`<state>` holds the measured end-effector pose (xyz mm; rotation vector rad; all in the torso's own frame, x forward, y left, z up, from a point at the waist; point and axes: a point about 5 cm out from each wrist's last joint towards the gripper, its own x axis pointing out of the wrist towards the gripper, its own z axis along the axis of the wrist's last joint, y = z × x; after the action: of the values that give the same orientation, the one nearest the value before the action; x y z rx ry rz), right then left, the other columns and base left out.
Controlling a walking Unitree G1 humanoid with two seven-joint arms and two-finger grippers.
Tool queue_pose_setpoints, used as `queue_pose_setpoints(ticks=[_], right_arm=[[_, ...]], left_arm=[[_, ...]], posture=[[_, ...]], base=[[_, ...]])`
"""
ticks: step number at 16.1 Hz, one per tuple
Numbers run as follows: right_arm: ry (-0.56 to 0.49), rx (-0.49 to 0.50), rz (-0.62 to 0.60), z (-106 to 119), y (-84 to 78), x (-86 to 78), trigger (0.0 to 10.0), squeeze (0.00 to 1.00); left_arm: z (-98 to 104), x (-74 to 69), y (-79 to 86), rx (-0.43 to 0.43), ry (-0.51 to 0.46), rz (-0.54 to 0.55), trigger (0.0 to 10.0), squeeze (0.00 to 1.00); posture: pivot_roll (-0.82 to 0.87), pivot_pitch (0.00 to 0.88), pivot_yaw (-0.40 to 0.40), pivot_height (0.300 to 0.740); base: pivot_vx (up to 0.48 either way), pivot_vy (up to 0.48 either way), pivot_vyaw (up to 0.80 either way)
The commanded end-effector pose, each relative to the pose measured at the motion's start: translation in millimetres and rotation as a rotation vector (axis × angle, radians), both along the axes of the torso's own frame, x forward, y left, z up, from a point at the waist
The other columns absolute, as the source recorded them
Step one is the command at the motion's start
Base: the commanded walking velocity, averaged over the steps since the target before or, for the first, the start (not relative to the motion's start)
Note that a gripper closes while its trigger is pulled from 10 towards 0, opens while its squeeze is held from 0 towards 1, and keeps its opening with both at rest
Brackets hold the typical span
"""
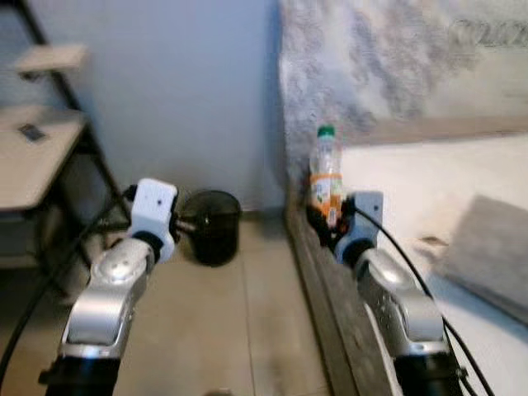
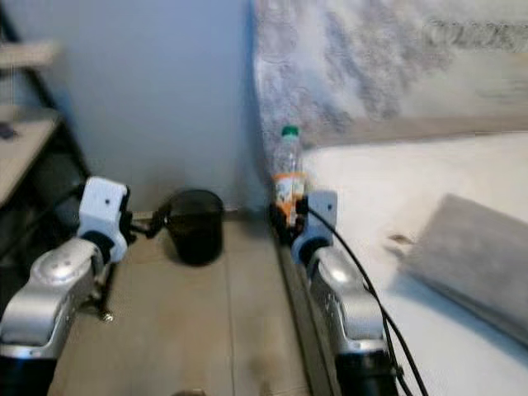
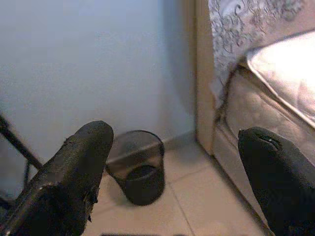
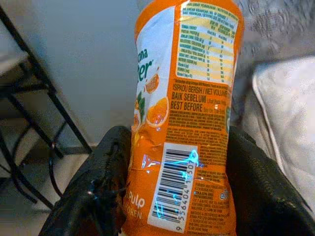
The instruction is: Clean up the room
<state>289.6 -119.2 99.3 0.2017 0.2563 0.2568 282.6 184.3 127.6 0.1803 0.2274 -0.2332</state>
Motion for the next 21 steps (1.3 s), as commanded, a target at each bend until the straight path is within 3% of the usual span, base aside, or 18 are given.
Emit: queue_pose_setpoints(ticks=[1,11,13,15,18,21], right_arm=[[-0.001,-0.026,-0.047,-1.8,-12.6,0.9,10.0,0.00],[-0.008,-0.024,-0.040,-1.7,-10.4,3.9,10.0,0.00],[-0.026,-0.039,-0.033,-1.0,-9.5,4.5,10.0,0.00],[-0.069,-0.156,-0.046,-0.3,-12.9,6.8,10.0,0.00],[-0.077,-0.111,-0.041,0.9,-12.3,7.5,10.0,0.00],[-0.099,-0.148,-0.049,2.2,-9.7,7.9,10.0,0.00]], left_arm=[[2.2,1.4,-6.9,-0.005,-0.007,-0.030,10.0,0.00],[3.7,3.8,-4.3,-0.007,-0.007,-0.027,10.0,0.00],[3.9,4.6,-3.3,-0.012,-0.006,-0.019,10.0,0.00],[5.0,5.6,-2.6,-0.009,-0.015,-0.008,10.0,0.00],[5.8,6.9,-0.6,0.006,-0.034,0.011,10.0,0.00],[5.6,8.0,-0.7,-0.012,-0.039,0.020,10.0,0.00]], posture=[[0.10,0.000,0.024,0.740],[0.11,0.000,0.021,0.740],[0.11,0.000,0.023,0.740],[0.11,0.000,0.022,0.740],[0.11,0.000,0.022,0.740],[0.11,0.000,0.020,0.740]], base=[[0.315,0.000,0.00],[0.320,0.000,0.00],[0.351,0.000,0.00],[0.354,0.000,0.00],[0.346,0.000,0.00],[0.295,0.000,0.00]])
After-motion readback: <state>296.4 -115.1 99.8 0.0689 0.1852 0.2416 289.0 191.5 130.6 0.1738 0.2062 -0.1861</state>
